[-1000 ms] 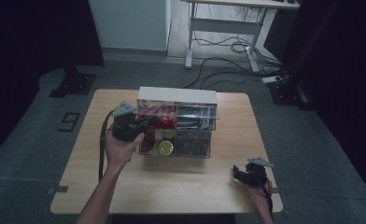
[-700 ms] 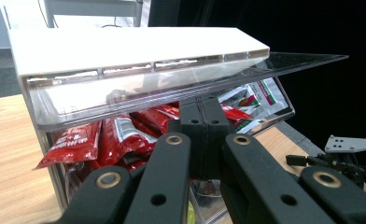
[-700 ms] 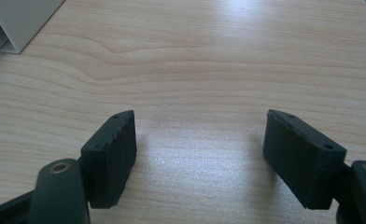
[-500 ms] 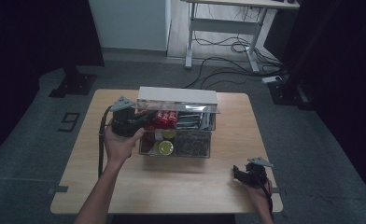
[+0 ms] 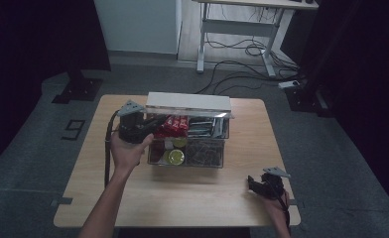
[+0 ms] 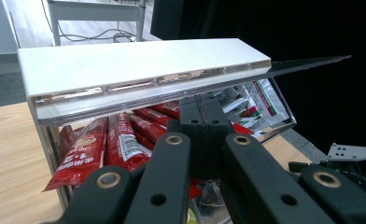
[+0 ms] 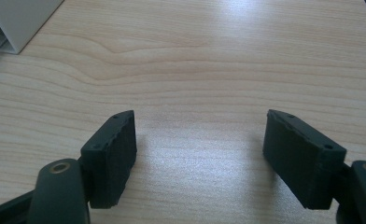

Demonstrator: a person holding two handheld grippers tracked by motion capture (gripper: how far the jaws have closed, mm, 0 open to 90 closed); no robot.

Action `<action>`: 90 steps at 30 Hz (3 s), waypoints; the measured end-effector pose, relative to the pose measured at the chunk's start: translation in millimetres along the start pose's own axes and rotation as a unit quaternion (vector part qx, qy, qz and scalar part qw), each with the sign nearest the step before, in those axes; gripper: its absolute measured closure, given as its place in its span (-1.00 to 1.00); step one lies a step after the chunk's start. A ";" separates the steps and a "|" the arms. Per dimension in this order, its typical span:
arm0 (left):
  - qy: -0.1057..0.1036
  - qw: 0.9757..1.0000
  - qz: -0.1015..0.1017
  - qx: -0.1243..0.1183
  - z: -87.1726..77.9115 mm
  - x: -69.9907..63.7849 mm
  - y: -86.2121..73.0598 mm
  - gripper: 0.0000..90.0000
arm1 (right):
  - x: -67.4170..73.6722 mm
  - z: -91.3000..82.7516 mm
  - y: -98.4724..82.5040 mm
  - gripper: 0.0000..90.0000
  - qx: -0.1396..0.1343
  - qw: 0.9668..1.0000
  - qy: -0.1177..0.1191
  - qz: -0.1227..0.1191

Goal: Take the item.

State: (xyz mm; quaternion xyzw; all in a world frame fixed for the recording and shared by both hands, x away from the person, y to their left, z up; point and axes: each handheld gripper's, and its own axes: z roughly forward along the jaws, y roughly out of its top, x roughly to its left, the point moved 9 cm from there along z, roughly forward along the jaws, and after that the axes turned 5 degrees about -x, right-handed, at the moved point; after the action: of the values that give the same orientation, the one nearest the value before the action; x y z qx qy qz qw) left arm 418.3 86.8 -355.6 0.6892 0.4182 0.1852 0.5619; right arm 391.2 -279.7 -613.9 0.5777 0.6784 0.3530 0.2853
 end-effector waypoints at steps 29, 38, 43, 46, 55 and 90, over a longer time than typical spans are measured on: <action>-0.009 1.000 0.004 0.001 9.0 0.3 3.0 1.00 | 38.6 -45.8 58.7 -0.04 -0.089 0.994 0.070 0.001; -0.010 1.000 0.002 0.002 9.6 0.4 3.6 1.00 | 57.6 -63.0 93.6 0.05 -0.118 0.988 0.095 -0.017; -0.011 1.000 0.001 0.003 9.6 0.2 3.9 1.00 | 63.9 -70.9 107.1 0.09 -0.131 0.985 0.107 -0.023; -0.011 1.000 0.001 0.003 9.4 0.0 4.1 1.00 | 68.9 -77.1 119.6 0.13 -0.141 0.983 0.118 -0.022; -0.012 1.000 -0.001 0.004 9.2 -0.1 4.4 1.00 | 79.7 -86.7 137.6 0.15 -0.154 0.979 0.133 -0.027; -0.009 1.000 -0.003 0.004 7.7 1.1 5.4 1.00 | 112.6 -97.5 179.8 0.17 -0.175 0.970 0.159 -0.051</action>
State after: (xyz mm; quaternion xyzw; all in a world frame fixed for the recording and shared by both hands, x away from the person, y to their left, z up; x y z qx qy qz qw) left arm 426.6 82.8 -353.2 0.6918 0.4156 0.1757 0.5638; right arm 399.3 -168.3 -408.9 0.4201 0.6712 0.5388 0.2874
